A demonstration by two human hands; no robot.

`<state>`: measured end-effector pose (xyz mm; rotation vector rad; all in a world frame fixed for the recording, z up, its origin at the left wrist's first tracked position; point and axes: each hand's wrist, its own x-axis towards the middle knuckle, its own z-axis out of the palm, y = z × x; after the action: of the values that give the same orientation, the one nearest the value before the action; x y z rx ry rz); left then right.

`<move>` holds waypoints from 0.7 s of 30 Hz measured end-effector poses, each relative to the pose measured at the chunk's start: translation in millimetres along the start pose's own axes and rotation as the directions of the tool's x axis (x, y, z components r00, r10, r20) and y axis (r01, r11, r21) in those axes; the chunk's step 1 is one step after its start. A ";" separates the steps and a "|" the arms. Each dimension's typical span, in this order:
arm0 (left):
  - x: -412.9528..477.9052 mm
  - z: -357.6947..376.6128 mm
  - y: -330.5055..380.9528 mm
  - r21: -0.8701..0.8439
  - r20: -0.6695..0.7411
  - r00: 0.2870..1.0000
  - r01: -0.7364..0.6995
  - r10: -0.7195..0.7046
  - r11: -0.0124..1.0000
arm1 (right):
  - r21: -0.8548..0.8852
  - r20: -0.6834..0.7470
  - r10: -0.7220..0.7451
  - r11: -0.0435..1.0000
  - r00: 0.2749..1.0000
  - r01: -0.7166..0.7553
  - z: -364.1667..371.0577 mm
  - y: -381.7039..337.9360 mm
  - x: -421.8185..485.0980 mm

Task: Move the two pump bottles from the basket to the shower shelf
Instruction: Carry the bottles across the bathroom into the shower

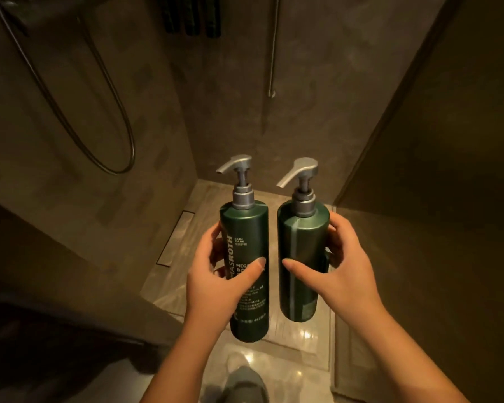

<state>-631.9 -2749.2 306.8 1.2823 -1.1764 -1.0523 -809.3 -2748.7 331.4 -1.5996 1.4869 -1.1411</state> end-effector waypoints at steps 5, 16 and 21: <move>45.4 -8.7 3.9 0.015 -0.078 0.996 -0.037 0.038 0.999 | 0.057 0.056 -0.078 0.996 0.995 0.075 18.7 -10.5 53.1; 105.1 -1.1 -11.3 0.029 -0.259 0.965 0.044 -0.035 0.999 | 0.140 0.184 -0.116 0.986 0.976 0.091 32.8 14.1 145.4; 144.7 10.9 -5.8 0.044 -0.407 0.913 0.040 -0.019 0.998 | 0.175 0.312 -0.198 0.973 0.929 0.149 37.7 21.7 214.4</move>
<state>-623.7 -2894.1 306.9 1.4778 -0.8707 -0.7297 -790.0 -2966.5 330.3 -1.7441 1.0383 -0.9943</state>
